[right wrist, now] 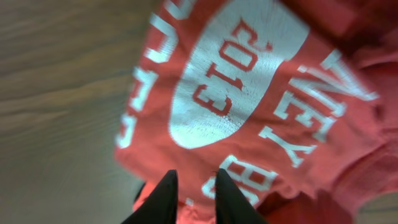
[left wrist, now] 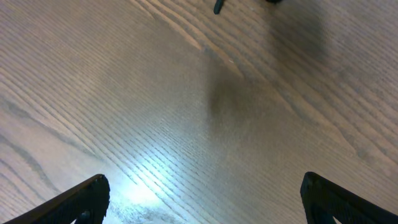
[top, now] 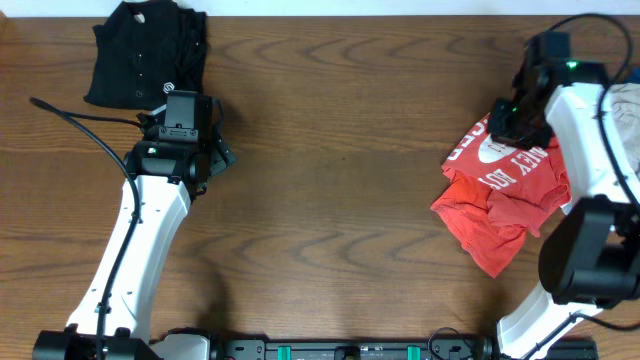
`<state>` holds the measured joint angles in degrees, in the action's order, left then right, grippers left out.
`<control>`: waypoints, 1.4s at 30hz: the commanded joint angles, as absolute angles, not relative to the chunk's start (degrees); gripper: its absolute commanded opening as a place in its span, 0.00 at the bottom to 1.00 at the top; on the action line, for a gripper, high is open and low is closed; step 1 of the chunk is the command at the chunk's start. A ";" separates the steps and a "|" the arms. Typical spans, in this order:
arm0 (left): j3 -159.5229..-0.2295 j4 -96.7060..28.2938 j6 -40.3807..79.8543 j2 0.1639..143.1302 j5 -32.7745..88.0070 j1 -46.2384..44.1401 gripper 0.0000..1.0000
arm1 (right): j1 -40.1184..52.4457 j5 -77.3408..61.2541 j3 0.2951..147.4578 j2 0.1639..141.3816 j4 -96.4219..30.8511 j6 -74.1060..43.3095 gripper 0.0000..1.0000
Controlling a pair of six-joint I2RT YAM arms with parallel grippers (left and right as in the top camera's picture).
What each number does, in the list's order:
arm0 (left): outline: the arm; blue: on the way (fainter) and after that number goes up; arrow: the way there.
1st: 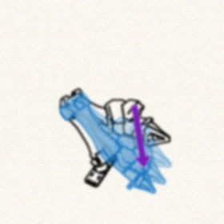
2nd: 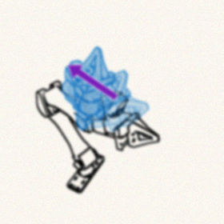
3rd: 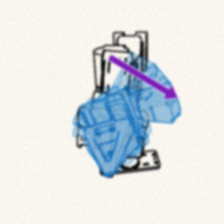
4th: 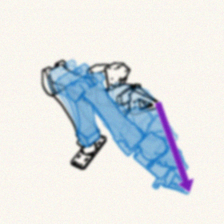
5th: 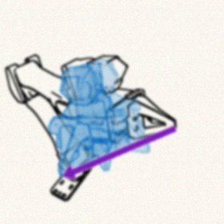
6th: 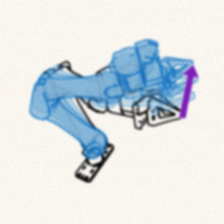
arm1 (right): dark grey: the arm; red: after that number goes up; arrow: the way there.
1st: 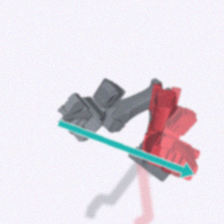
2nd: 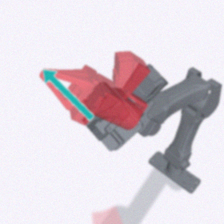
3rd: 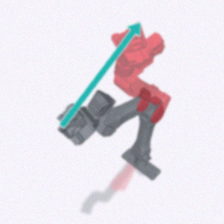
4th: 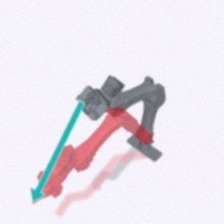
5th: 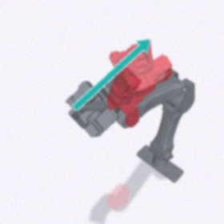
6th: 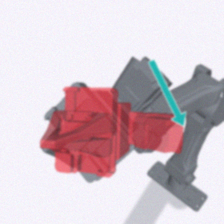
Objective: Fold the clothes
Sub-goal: 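Drag the red shirt leftward toward table center with the right gripper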
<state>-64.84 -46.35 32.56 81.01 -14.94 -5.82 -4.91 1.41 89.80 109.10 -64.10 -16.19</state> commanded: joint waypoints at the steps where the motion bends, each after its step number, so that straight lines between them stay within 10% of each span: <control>1: -63.96 -46.87 31.77 81.38 -14.98 -5.63 0.98 | -5.04 7.16 85.93 110.34 -62.85 -22.24 0.16; 42: -63.96 -46.68 31.79 81.38 -14.98 -5.65 0.98 | 16.01 -20.29 69.21 117.78 -40.99 -4.93 0.13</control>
